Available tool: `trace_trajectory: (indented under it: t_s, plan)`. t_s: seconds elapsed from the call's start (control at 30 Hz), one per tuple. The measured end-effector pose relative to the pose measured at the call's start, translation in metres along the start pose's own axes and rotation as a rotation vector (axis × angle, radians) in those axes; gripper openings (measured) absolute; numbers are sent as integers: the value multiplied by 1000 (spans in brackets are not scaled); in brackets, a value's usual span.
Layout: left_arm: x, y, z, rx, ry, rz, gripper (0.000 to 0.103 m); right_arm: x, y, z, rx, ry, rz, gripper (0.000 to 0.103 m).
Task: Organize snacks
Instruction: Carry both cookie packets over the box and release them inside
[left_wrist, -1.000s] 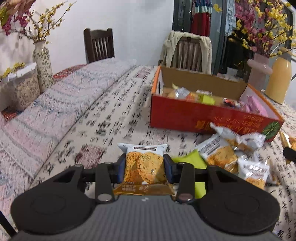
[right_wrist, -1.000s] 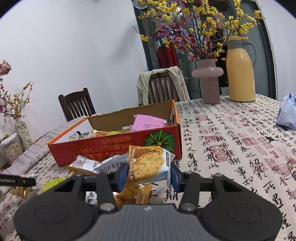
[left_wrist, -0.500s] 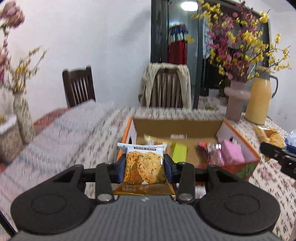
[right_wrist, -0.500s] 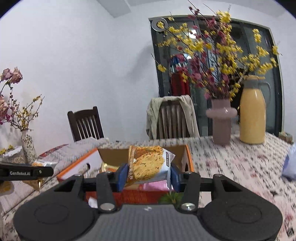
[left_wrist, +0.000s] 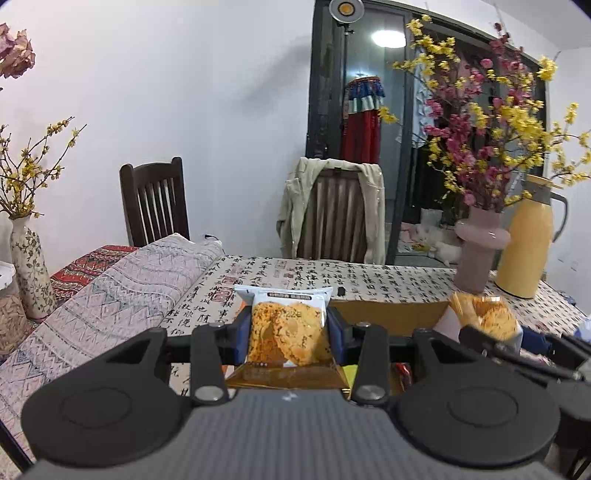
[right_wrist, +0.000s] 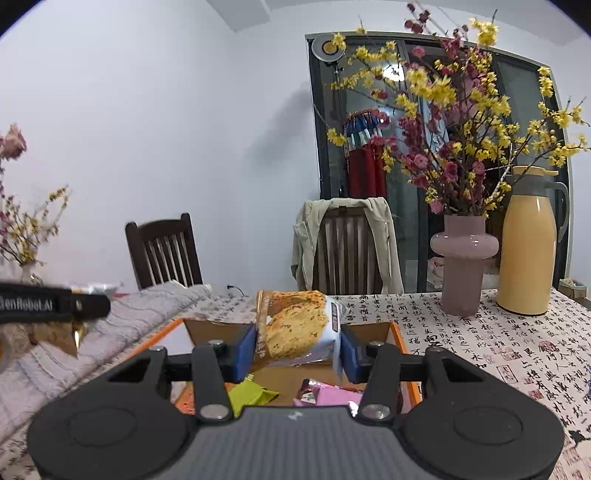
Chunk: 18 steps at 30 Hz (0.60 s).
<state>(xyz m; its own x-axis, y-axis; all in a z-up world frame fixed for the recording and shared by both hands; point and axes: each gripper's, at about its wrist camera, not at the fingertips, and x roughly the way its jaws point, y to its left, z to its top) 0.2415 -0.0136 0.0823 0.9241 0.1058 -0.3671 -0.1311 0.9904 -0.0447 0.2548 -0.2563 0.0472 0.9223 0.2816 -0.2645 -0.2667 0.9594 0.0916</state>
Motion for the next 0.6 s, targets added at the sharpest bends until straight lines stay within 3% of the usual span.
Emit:
trace_trajectory:
  t_s: [0.23, 0.33, 0.6]
  plan:
    - [45, 7, -15, -40, 17, 30, 42, 26, -10, -21, 37, 44, -29, 47]
    - [63, 10, -22, -41, 59, 58, 42, 28, -13, -24, 41, 59, -26, 47]
    - [65, 13, -28, -42, 60, 47, 42, 32, -8, -29, 18, 78, -41, 47]
